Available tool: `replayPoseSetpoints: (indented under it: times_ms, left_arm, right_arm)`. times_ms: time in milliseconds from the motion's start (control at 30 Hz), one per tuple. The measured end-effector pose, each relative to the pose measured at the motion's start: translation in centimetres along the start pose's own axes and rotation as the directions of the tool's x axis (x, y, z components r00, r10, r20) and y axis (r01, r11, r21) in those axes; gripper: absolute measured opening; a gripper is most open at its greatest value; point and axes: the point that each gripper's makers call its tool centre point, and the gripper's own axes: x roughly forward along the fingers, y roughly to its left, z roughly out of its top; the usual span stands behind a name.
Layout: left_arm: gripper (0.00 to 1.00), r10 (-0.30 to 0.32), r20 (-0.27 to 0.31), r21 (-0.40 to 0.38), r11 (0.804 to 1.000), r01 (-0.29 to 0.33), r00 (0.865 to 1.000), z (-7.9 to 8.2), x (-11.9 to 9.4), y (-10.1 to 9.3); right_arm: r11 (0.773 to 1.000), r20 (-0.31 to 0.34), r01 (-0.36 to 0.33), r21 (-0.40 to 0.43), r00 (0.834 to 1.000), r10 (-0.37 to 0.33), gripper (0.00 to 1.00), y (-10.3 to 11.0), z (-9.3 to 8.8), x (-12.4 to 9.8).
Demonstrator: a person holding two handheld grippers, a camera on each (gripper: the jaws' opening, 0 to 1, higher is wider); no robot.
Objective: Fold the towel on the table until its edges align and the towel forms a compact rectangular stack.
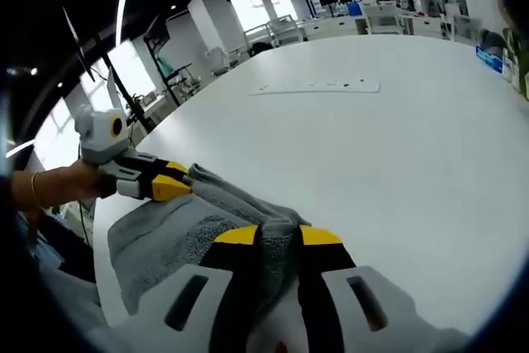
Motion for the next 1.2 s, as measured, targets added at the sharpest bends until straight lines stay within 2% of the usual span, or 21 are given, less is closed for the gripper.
replayPoseSetpoints:
  times_ms: [100,600,800,900,967,1100,1200]
  left_arm:
    - [0.18,0.010,0.011,0.025,1.000,-0.010,1.000,0.4,0.4,0.2]
    - [0.16,0.006,0.037,0.030,1.000,-0.007,0.999,2.6,2.4,1.8]
    - [0.16,0.005,0.037,0.040,0.999,-0.007,0.999,2.6,2.4,1.6]
    - [0.16,0.010,0.028,0.017,1.000,-0.011,1.000,2.7,2.4,1.6]
    - [0.16,0.018,0.022,0.035,0.999,-0.018,1.000,2.9,2.4,1.6]
    - [0.18,0.034,0.028,0.012,0.999,-0.035,0.999,3.1,2.1,1.8]
    - [0.20,0.040,0.037,0.001,0.999,-0.041,0.999,3.5,1.7,2.0]
  right_arm:
    - [1.000,0.005,0.009,-0.002,1.000,-0.009,0.15,-0.5,0.4,0.4]
    - [0.999,0.027,0.049,0.007,0.998,-0.049,0.14,-2.3,2.2,1.6]
    - [0.999,0.046,0.052,0.010,0.998,-0.052,0.14,-2.4,2.2,1.5]
    - [0.998,0.025,0.056,0.020,0.998,-0.057,0.15,-2.4,2.4,1.5]
    - [0.998,0.016,0.059,0.001,0.998,-0.059,0.16,-2.4,2.5,1.5]
    - [0.997,0.018,0.052,0.049,0.998,-0.053,0.18,-2.7,2.7,1.3]
    - [0.997,0.021,0.052,0.053,0.998,-0.053,0.20,-2.5,2.8,1.0]
